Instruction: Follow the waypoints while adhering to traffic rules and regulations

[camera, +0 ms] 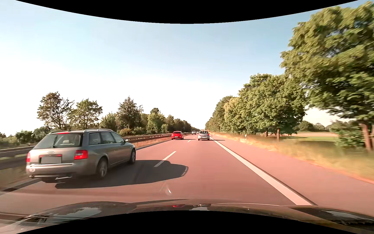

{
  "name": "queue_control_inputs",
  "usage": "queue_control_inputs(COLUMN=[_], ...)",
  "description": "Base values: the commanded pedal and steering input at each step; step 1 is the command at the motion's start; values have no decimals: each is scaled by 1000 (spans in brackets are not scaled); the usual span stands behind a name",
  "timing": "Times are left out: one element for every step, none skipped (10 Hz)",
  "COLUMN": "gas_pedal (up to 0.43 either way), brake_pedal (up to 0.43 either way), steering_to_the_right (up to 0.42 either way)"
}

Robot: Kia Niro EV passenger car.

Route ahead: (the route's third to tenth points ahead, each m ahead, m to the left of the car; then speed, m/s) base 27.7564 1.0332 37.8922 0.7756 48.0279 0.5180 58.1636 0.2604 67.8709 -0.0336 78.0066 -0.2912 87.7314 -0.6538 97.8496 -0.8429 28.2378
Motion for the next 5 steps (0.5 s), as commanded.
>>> queue_control_inputs(gas_pedal=[189,189,189,189,189], brake_pedal=[6,6,6,6,6], steering_to_the_right=[-6,-6,-6,-6,-6])
